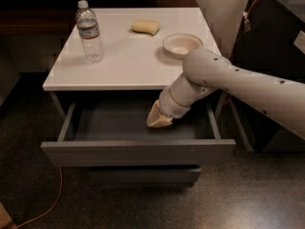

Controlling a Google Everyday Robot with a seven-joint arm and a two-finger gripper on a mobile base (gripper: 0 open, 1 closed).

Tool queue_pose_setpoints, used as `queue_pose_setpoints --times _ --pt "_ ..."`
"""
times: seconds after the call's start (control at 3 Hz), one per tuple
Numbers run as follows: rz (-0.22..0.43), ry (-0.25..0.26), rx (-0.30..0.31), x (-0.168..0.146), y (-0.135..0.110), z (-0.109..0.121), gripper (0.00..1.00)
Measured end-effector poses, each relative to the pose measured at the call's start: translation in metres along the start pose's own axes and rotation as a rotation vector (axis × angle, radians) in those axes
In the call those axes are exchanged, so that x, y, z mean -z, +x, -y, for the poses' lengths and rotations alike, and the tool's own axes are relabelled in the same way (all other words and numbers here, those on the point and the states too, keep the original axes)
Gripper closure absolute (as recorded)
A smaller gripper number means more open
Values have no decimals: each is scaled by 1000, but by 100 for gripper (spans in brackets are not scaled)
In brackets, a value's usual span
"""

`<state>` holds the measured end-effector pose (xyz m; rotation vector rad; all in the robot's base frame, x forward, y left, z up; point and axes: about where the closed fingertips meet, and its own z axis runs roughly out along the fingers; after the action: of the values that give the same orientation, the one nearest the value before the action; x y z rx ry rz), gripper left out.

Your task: Place water bottle into top drawer

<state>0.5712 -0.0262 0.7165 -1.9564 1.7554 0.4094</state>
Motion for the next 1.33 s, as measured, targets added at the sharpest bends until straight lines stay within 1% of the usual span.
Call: queue_pose_setpoints --times 0.33,0.67,1.0,1.33 --pt "-24 -19 -20 -24 19 4 100" --pt "-54 -25 -45 -42 37 6 100" --pt "-79 -38 -73 -55 48 -1 100" --pt "-86 -50 -93 -59 49 -12 100"
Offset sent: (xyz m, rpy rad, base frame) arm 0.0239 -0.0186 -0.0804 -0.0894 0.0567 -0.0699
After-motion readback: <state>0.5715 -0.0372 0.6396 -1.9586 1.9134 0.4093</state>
